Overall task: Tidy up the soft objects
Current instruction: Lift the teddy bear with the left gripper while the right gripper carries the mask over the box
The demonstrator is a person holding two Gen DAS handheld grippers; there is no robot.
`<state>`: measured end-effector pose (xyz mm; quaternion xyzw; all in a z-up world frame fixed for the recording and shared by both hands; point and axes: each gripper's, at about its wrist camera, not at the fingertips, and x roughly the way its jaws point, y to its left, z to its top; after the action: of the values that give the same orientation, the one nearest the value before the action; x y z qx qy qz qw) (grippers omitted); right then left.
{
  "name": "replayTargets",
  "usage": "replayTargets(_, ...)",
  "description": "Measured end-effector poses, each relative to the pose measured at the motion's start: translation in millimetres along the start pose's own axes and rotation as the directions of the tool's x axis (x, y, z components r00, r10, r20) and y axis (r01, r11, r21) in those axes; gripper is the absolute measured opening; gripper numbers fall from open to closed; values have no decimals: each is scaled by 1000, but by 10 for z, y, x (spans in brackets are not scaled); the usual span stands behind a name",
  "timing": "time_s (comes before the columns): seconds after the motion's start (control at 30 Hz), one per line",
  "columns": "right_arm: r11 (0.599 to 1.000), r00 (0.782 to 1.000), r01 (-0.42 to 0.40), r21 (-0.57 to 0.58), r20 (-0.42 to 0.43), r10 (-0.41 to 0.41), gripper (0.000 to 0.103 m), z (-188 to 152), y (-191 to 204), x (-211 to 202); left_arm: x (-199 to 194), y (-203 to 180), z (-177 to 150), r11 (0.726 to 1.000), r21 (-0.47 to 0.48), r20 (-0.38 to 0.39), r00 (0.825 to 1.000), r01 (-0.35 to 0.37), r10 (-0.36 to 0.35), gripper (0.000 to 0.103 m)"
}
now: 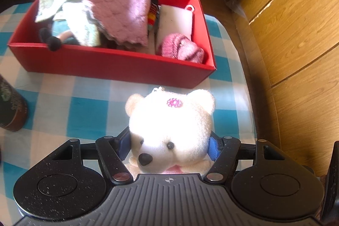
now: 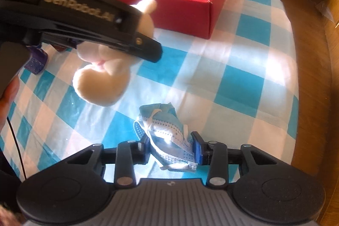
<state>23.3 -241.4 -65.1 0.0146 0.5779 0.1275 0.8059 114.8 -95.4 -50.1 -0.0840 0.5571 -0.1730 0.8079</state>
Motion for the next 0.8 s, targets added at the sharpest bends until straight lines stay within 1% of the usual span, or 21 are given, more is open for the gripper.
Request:
replayTargets(0.3,998,994,-52,39,101,48,13,164,17,-249,-329,168,70,999,-36,69,997,29,-26,67)
replayTargets(0.57,992,974,-87,89,216,66,13,365,-57,-558,-551,278,130,997,-65,132,991,37,-28,68)
replayTargets(0.8,988,958,-99,116,280,64,13,467,-90,-770,-667,298,129,998,-64,162,987,28,-17,68)
